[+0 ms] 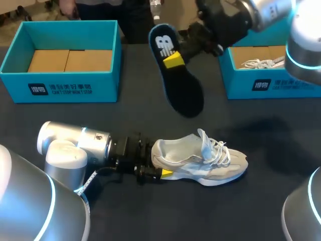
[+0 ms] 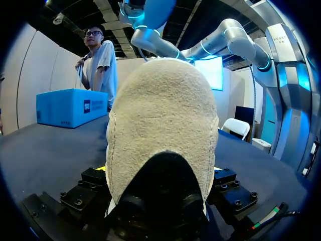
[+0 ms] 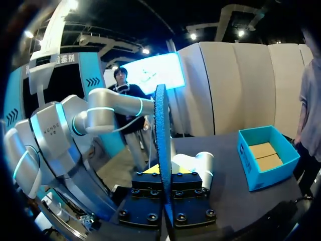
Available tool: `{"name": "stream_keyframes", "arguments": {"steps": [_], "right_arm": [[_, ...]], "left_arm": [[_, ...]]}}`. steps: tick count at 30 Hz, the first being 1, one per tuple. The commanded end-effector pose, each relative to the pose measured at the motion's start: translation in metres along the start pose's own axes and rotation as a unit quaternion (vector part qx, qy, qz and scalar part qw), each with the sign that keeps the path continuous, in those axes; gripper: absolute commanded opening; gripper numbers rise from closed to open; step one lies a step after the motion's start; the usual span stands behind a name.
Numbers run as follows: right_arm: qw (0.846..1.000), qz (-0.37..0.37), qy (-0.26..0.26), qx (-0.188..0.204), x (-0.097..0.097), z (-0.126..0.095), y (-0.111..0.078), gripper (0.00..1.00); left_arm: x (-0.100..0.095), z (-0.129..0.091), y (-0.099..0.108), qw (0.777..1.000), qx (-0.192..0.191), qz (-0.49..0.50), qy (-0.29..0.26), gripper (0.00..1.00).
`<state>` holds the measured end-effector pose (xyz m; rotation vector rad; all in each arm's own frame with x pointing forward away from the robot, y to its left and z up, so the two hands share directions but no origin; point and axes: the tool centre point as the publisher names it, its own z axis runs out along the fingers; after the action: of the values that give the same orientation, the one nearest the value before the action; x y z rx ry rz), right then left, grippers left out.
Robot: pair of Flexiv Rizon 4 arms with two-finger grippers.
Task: Take the shoe out of the shoebox, open the shoe tongue, remove and reinsert the insole, then place the shoe into the shoebox
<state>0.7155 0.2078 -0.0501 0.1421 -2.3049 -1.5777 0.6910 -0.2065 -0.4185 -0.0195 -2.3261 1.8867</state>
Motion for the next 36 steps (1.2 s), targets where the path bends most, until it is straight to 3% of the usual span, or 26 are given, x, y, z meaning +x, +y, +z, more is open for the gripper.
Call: {"name": "stream_keyframes", "arguments": {"steps": [1,8,13,19,31,36], "right_arm": [[0.999,-0.002,-0.026,-0.021,0.019,0.0,-0.01,0.0],[0.999,-0.003,-0.03,-0.033,0.021,-0.004,-0.007,0.0],[0.995,0.036,-0.046,-0.077,0.043,-0.015,0.003,0.0],[0.99,0.078,-0.05,-0.103,0.077,-0.021,0.019,0.0],[0.99,0.078,-0.05,-0.103,0.077,-0.021,0.019,0.0],[0.984,0.107,-0.077,-0.115,0.105,-0.038,0.03,0.0]], "left_arm": [[0.0,0.001,-0.001,1.0,-0.001,0.0,0.0,0.0],[0.0,0.001,-0.001,1.0,-0.001,0.0,0.0,0.0],[0.0,0.001,-0.001,1.0,-0.001,0.0,0.0,0.0],[0.0,0.001,-0.001,1.0,-0.001,0.0,0.0,0.0],[0.0,0.001,-0.001,1.0,-0.001,0.0,0.0,0.0],[0.0,0.001,-0.001,1.0,-0.001,0.0,0.0,0.0]]}}
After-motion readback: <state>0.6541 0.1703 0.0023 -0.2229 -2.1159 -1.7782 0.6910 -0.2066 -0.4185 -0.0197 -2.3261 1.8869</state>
